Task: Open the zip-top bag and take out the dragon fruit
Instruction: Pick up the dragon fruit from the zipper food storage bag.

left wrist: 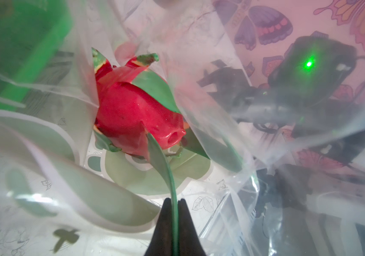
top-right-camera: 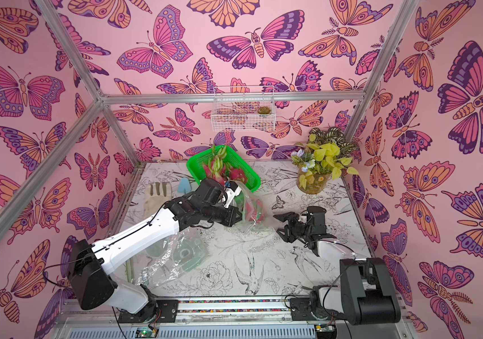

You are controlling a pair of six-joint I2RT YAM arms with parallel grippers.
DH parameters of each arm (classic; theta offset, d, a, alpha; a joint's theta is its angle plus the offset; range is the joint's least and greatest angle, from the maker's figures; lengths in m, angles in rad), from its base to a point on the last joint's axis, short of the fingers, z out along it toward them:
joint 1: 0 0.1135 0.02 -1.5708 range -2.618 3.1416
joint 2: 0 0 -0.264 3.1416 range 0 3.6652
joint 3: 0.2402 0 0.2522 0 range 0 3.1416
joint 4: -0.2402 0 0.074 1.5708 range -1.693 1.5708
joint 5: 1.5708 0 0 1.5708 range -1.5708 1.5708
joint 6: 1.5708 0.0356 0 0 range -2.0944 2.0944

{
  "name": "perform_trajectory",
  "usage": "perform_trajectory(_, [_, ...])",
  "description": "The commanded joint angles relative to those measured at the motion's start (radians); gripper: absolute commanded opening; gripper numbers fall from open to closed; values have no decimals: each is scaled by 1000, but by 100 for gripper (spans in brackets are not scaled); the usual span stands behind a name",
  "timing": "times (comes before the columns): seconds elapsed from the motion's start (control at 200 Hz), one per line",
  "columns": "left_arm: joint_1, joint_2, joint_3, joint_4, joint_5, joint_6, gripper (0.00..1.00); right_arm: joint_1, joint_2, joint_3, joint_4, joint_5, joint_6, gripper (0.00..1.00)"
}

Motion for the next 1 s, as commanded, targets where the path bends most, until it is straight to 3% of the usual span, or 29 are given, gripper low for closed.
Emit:
perform_trajectory(0.0, [-3,-23,41,88,33,-1,0,12,49,16,114,27,39,49])
perform_trajectory(0.12, [-3,-25,42,88,40,1,0,12,56,19,119,49,26,16])
perform_trajectory(0.225, [-3,-26,45,88,47,2,0,10,51,21,111,66,20,0])
perform_trajectory(0.446, [3,-53,52,74,49,17,0,-35,40,34,39,76,-51,0])
perform_trajectory(0.591, [8,-84,68,46,37,36,0,-92,-5,64,-119,97,-179,0])
perform_trajectory(0.991, [28,-198,86,22,-19,76,0,-172,-113,136,-420,267,-438,0])
